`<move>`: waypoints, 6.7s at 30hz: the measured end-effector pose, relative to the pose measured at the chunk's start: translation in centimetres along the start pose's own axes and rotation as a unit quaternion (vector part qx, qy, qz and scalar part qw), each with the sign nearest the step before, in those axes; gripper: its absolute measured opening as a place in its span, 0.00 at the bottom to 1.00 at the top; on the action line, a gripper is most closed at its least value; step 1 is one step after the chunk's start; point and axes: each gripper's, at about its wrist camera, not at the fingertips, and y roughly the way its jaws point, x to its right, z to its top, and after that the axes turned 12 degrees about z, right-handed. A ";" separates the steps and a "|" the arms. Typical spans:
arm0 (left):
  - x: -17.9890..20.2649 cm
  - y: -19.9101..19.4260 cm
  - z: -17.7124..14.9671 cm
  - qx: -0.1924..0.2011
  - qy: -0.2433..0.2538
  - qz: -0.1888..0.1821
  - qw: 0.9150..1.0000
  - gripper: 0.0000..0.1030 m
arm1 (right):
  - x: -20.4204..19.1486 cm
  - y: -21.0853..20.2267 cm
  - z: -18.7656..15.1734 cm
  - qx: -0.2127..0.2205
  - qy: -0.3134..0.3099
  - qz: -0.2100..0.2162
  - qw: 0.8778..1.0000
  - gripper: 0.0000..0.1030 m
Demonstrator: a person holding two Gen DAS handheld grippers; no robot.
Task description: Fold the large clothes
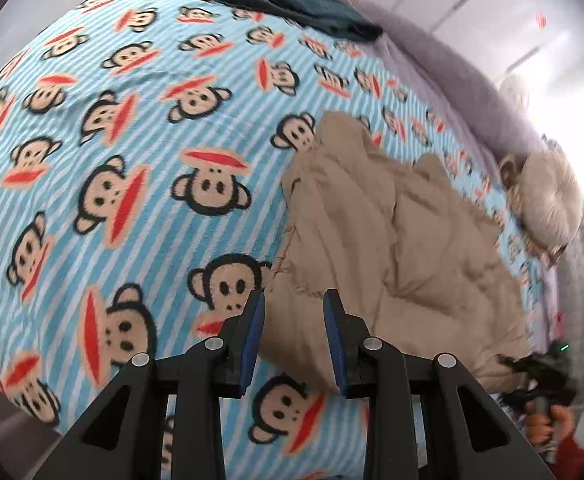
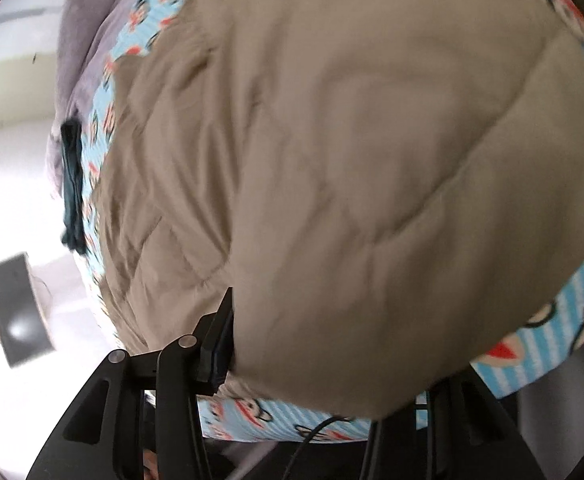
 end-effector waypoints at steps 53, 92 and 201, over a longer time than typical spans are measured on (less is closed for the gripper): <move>3.5 12.1 8.3 -0.127 0.111 -0.074 0.983 0.99 | -15.5 8.2 -6.8 -0.024 -0.271 -0.167 0.948 0.90; 34.3 -5.3 -1.6 -0.084 0.236 -0.074 0.965 0.26 | -11.6 13.8 6.8 -0.058 -0.246 -0.010 0.968 0.04; 35.3 8.1 -2.3 -0.136 0.186 -0.194 0.954 0.95 | -3.7 -1.5 14.4 -0.118 -0.141 0.182 0.966 0.49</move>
